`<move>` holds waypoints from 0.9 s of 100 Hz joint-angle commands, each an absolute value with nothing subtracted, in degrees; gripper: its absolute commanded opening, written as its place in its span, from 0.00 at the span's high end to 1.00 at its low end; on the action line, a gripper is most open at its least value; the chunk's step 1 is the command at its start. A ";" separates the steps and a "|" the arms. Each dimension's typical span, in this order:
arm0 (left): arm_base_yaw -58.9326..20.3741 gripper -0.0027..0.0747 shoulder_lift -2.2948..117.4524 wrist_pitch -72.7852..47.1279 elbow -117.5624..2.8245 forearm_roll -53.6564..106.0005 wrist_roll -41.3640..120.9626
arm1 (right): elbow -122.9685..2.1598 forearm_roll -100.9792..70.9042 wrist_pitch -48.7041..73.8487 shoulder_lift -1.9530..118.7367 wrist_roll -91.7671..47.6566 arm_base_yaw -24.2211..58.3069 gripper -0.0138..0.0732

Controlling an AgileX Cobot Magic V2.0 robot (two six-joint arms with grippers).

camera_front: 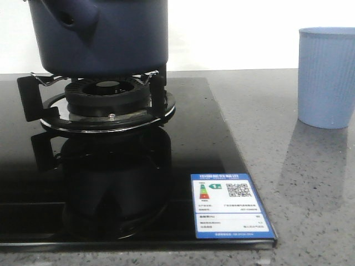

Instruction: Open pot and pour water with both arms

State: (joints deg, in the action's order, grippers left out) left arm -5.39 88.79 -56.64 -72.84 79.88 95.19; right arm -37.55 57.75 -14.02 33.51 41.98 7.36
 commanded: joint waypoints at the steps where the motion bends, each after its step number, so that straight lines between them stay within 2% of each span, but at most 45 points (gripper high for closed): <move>1: -5.23 0.67 86.84 -57.59 -74.74 85.11 95.23 | -39.02 57.31 -15.29 33.50 42.17 7.20 0.92; 25: -5.23 0.64 88.35 -56.98 -74.74 85.77 95.23 | -39.02 57.31 -15.29 33.61 42.17 7.20 0.92; 32: -5.23 0.56 88.35 -55.98 -74.74 86.98 95.54 | -39.02 57.31 -15.29 33.61 42.17 7.20 0.92; 44: -5.23 0.37 88.35 -54.97 -74.74 88.84 95.67 | -39.02 57.31 -15.29 33.61 42.17 7.20 0.92; 54: -5.23 0.30 88.35 -56.12 -74.74 89.10 95.67 | -39.02 57.31 -15.29 33.61 42.17 7.20 0.92; 69: -5.23 0.30 87.19 -61.55 -74.74 90.16 95.56 | -39.02 57.31 -15.20 33.61 42.17 7.20 0.92; 74: -5.23 0.34 85.92 -61.31 -74.74 90.64 94.87 | -39.02 57.31 -15.20 33.61 42.17 7.20 0.92; 90: -4.85 0.66 78.06 -57.24 -74.21 90.84 93.34 | -37.33 57.31 -15.16 32.65 42.17 7.20 0.92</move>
State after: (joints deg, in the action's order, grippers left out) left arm -5.14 85.05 -57.82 -72.84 85.56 94.44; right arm -37.14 57.75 -13.93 33.42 41.98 7.36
